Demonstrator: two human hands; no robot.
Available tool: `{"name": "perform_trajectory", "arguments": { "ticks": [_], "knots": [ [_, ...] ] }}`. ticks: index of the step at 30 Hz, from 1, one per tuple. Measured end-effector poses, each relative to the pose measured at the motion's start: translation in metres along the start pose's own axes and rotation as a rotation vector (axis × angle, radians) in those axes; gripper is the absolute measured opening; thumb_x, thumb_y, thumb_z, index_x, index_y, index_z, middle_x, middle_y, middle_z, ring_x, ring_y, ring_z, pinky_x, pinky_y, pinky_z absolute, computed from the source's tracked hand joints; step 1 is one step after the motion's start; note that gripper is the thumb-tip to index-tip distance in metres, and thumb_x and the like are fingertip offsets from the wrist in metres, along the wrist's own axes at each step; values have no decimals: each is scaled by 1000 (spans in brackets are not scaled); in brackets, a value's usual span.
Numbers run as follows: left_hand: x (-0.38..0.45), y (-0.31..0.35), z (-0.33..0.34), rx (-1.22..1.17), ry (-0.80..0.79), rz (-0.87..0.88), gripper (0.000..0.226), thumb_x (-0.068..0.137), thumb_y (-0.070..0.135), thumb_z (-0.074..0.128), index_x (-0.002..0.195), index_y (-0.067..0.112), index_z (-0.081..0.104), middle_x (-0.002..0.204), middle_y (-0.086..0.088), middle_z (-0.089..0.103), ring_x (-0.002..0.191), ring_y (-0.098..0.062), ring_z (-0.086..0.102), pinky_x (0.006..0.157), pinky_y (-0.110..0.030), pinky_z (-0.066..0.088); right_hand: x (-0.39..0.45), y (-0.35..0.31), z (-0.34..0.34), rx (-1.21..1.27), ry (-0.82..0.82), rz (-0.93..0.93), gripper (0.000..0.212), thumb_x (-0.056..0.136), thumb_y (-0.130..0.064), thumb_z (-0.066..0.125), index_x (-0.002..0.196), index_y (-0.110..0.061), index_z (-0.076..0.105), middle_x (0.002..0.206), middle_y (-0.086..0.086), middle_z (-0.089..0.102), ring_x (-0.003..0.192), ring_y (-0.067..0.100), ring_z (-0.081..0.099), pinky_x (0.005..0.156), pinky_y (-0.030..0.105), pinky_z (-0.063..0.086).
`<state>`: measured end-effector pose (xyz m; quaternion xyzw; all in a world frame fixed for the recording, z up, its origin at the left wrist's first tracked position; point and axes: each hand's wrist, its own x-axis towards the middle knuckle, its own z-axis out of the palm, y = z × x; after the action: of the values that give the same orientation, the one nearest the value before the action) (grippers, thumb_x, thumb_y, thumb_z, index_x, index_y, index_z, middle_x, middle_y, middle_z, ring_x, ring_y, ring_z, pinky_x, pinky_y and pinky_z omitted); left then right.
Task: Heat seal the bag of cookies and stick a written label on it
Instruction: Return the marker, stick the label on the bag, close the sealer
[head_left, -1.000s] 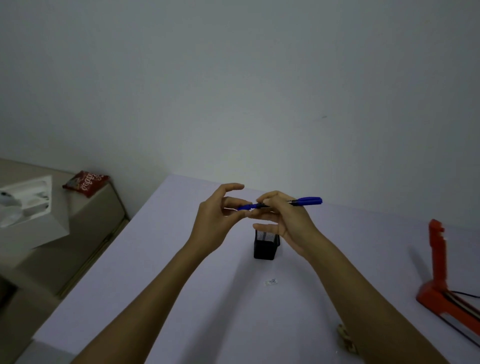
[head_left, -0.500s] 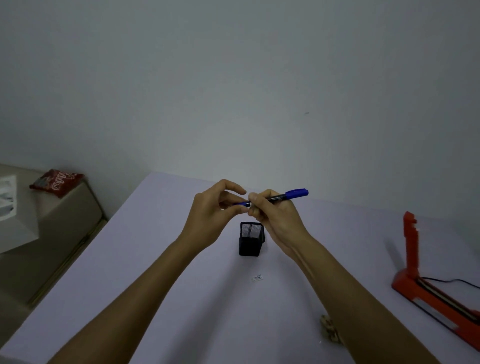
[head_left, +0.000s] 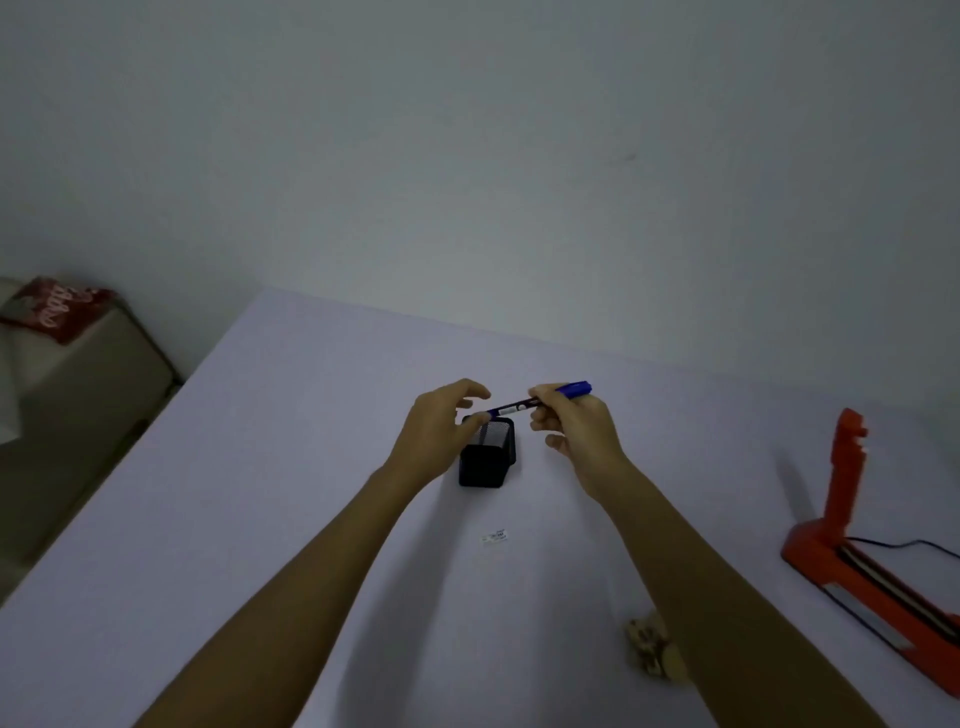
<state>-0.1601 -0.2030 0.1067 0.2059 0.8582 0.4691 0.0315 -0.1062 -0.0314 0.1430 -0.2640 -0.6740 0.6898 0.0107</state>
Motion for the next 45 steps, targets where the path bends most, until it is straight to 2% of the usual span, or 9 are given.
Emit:
{"name": "perform_trajectory", "arguments": {
  "ticks": [5, 10, 13, 18, 23, 27, 32, 39, 45],
  "knots": [
    [9, -52, 40, -19, 130, -241, 21, 92, 13, 58, 113, 12, 62, 115, -4, 64, 98, -16, 61, 80, -22, 47, 51, 46, 7, -272, 26, -17, 16, 90, -22, 59, 89, -12, 71, 69, 1, 66, 61, 11, 54, 64, 27, 44],
    [-5, -79, 65, -114, 232, -411, 25, 93, 12, 57, 118, 9, 55, 104, -4, 62, 85, -12, 57, 67, -10, 44, 71, 83, 12, -381, 0, -62, 13, 90, -17, 61, 95, -5, 64, 80, 7, 68, 63, 5, 59, 52, 3, 40],
    [-12, -90, 70, -145, 285, -502, 26, 94, 16, 55, 119, 11, 51, 96, -3, 60, 77, -10, 56, 67, -18, 46, 79, 94, 13, -460, 7, -106, 15, 87, -20, 67, 90, -6, 61, 72, 2, 63, 62, 10, 56, 49, 4, 38],
    [-16, -98, 72, -147, 339, -555, 20, 95, 19, 53, 113, 13, 51, 84, 4, 56, 71, -7, 53, 62, -17, 42, 86, 105, 15, -492, -55, -103, 14, 85, -18, 71, 86, -7, 61, 53, -9, 51, 41, -5, 47, 47, 7, 36],
    [-30, -94, 84, -269, 425, -759, 9, 94, 20, 53, 100, 15, 47, 77, 6, 52, 73, -13, 53, 66, -21, 46, 84, 101, 14, -435, 4, -68, 31, 89, -45, 61, 100, -17, 60, 67, -4, 59, 59, -1, 54, 56, 15, 37],
    [-50, -101, 101, -134, 195, -645, 7, 90, 17, 60, 95, 16, 56, 86, 2, 60, 77, -13, 56, 64, -17, 42, 68, 115, 0, -299, 221, -11, 29, 97, -44, 44, 102, -18, 54, 77, 0, 63, 66, 10, 56, 61, 24, 43],
    [-65, -109, 126, 86, -263, -448, 32, 81, 31, 73, 105, 13, 62, 101, -6, 56, 86, -14, 54, 74, -21, 45, 53, 171, -17, -543, -79, 200, 25, 89, -36, 63, 96, -13, 64, 89, 2, 67, 82, 17, 62, 77, 32, 52],
    [-72, -106, 137, 291, -278, -325, 41, 77, 31, 76, 110, 12, 59, 111, -8, 55, 102, -23, 53, 81, -40, 50, 44, 202, -16, -717, -104, 90, 12, 81, -17, 74, 87, -8, 70, 88, 2, 69, 74, 8, 58, 61, 6, 40],
    [-77, -98, 144, 376, -232, -350, 23, 86, 21, 68, 104, 8, 61, 106, -10, 57, 95, -25, 55, 73, -41, 53, 38, 213, -15, -720, -36, 50, 3, 81, -10, 73, 83, -9, 71, 82, 3, 69, 60, -1, 51, 55, 2, 40]
  ]
}}
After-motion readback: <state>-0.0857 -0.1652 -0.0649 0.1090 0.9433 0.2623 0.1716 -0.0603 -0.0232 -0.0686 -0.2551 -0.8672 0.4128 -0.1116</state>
